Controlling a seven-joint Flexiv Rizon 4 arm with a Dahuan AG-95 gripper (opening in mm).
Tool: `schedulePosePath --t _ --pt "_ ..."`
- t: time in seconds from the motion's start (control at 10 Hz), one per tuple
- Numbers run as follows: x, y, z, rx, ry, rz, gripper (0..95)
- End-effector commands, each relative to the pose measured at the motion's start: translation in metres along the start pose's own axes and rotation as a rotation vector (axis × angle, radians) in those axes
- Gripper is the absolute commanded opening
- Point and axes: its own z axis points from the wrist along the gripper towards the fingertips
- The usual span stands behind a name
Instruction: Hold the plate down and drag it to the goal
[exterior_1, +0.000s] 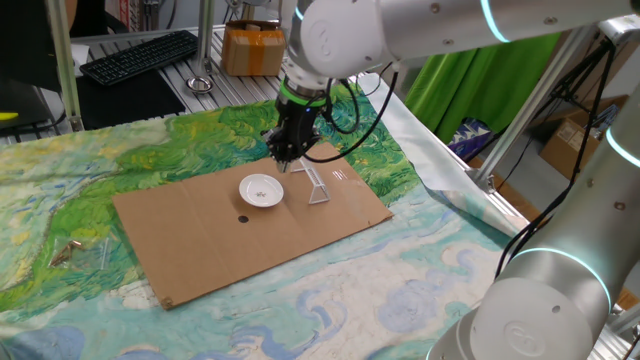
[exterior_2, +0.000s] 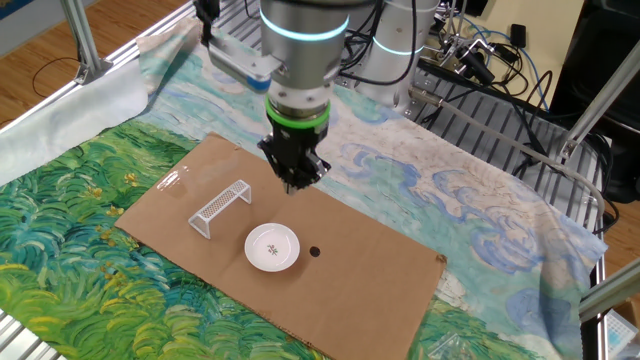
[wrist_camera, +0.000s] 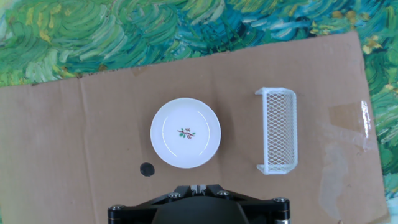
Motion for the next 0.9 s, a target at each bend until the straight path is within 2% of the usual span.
schedulePosePath --t 0.1,0.5,0.9 --pt "-0.003 0.002 0.002 -0.001 0.0 0.003 0.0" --pt "-0.02 0.007 0.021 -0.001 0.0 0.001 0.0" --pt "-0.029 0.008 0.029 0.001 -0.001 0.01 0.0"
